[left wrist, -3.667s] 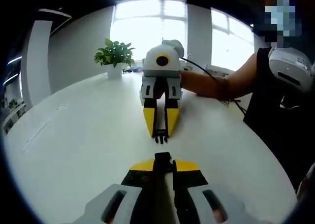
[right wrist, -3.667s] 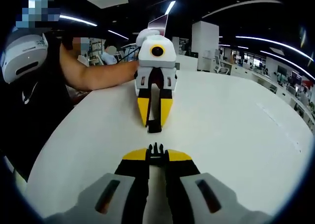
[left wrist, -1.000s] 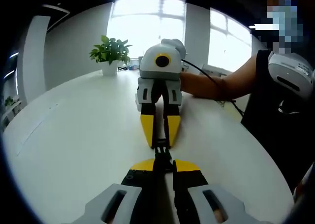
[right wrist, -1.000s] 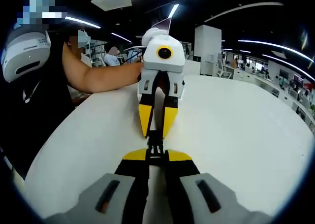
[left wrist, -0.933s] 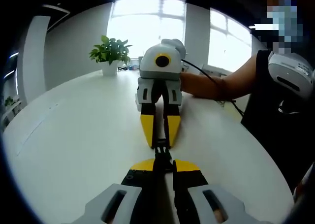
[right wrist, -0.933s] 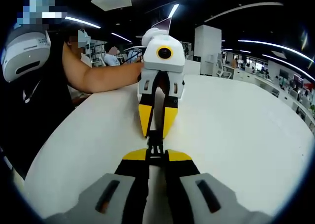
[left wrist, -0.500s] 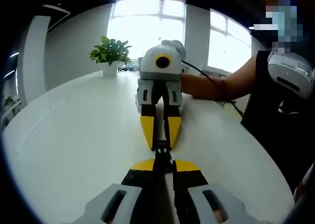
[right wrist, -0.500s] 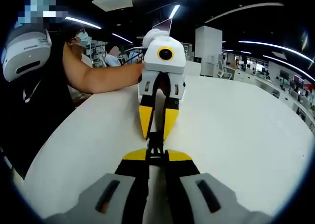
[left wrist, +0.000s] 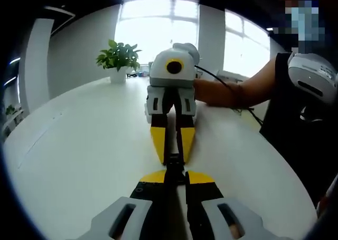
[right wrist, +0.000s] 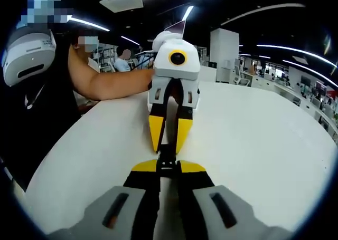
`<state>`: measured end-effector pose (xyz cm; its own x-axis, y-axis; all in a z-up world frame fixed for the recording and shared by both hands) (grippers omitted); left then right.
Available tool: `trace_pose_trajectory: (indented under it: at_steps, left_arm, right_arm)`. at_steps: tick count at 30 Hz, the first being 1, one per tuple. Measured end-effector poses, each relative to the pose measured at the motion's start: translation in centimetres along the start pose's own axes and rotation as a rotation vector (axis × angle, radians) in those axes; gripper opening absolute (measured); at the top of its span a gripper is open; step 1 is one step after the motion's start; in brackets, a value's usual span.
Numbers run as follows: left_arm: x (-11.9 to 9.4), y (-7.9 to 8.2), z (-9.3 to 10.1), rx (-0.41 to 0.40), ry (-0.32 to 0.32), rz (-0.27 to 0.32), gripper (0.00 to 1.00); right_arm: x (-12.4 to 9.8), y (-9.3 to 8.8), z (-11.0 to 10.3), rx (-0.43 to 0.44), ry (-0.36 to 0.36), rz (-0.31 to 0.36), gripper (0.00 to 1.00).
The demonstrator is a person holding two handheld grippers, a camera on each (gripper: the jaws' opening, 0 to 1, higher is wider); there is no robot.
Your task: Snap the two parts of the plastic buckle together until the buckle closes and remains connected.
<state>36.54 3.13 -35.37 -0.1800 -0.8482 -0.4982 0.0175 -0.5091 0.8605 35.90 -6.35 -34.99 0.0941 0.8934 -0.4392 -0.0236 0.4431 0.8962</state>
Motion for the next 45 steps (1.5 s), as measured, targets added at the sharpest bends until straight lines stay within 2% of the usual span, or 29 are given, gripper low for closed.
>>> trace_pose_trajectory:
  at_steps: [28, 45]
  left_arm:
    - [0.17, 0.08, 0.12, 0.012, 0.027, -0.010, 0.09]
    - [0.00, 0.03, 0.36, 0.004, 0.072, -0.013, 0.09]
  right_arm:
    - [-0.20, -0.15, -0.04, -0.003, 0.003, -0.004, 0.08]
    - [0.00, 0.01, -0.17, -0.020, -0.009, -0.016, 0.08]
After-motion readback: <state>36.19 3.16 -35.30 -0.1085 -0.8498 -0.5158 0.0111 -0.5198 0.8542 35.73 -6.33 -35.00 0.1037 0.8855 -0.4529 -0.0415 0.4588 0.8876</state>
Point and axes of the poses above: the point that each gripper's makers call its tool centre point, and the gripper's own axes: x roughly forward along the fingers, z roughly to its right, y roughly out of its top, the point moved 5 cm from there along -x, roughly backward along the fingers
